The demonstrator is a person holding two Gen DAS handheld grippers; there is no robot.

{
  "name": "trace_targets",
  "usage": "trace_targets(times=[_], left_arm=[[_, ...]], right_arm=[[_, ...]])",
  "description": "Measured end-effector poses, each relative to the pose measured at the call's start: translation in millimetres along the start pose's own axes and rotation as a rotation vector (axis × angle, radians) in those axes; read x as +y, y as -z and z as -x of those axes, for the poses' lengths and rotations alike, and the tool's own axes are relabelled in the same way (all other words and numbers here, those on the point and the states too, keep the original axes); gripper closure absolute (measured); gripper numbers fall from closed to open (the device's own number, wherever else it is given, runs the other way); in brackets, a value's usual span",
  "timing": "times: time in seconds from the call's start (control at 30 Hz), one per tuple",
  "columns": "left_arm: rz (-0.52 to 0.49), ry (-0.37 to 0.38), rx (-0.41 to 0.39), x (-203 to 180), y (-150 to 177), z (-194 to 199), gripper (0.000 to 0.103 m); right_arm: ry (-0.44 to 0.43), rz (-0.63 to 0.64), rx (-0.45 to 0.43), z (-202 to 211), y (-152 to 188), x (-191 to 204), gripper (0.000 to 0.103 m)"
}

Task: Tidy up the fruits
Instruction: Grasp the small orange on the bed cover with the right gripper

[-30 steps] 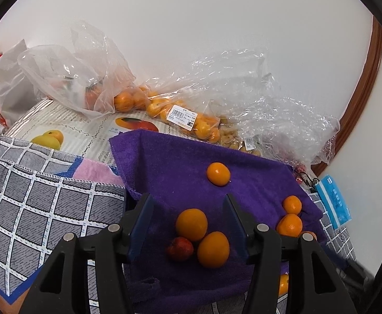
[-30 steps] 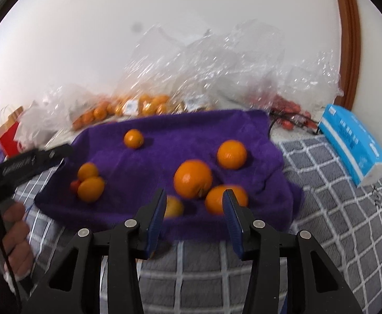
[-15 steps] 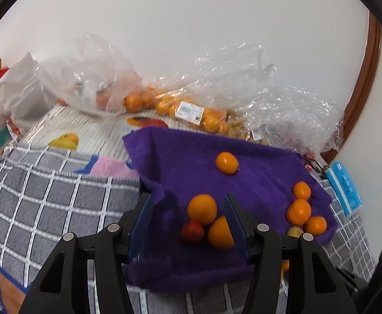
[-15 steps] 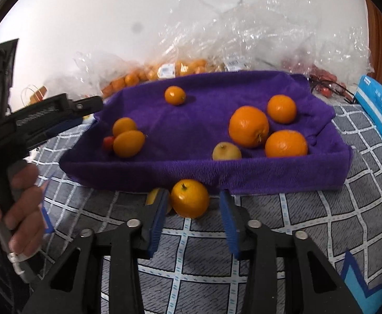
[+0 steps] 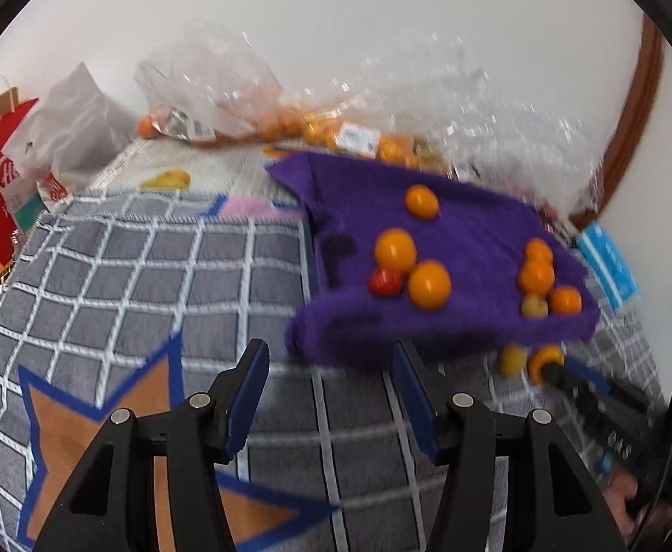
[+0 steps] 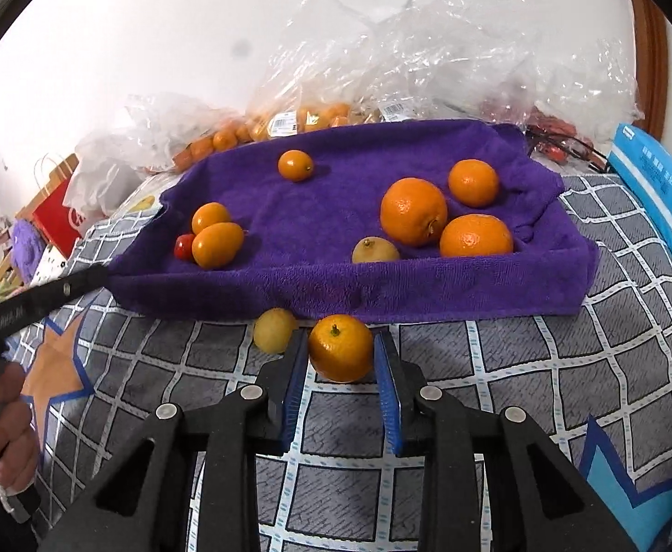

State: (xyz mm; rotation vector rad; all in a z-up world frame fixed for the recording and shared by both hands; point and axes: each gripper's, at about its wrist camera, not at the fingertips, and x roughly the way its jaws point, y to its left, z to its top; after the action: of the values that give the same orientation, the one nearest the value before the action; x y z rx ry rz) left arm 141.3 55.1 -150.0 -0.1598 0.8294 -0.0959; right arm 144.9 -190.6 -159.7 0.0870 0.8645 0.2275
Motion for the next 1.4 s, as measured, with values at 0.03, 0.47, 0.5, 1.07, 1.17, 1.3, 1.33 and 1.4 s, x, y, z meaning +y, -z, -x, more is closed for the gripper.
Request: trace_targets(times=[0.03,0.47,0.5,1.07,1.17,1.3,1.33,1.4], left_arm=[[-0.019,-0.010,0.006,-2,3,0,0.049],[-0.056,-0.089,0.054,-8,33,-8,0.049],[-0.052,-0.090,0.050,-7,33,-8,0.049],[-0.056,-0.070,0.059,-7,33,-11,0.037],[-0.053,-0.058,0.059,-6,32,-11,0.035],[-0.034,-0.026,0.055,-2,32,-10,0.033],[-0.033,-0.019,0.055,-1,32,-10,0.032],[-0.033,0.000,0.055,0,32,-10,0.030]], right_arm=[[0.005,0.017,0.000,-1,0,3,0.072],[-0.003,0.005,0.052,-11,3,1,0.071],[-0.005,0.004,0.052,-11,3,1,0.071],[0.004,0.020,0.061,-14,0,3,0.070],[0.017,0.011,0.061,-16,0,5,0.069],[0.036,0.022,0.062,-18,-2,8,0.068],[0.044,0.025,0.062,-19,-2,9,0.068],[0.060,0.031,0.062,-20,-2,11,0.068]])
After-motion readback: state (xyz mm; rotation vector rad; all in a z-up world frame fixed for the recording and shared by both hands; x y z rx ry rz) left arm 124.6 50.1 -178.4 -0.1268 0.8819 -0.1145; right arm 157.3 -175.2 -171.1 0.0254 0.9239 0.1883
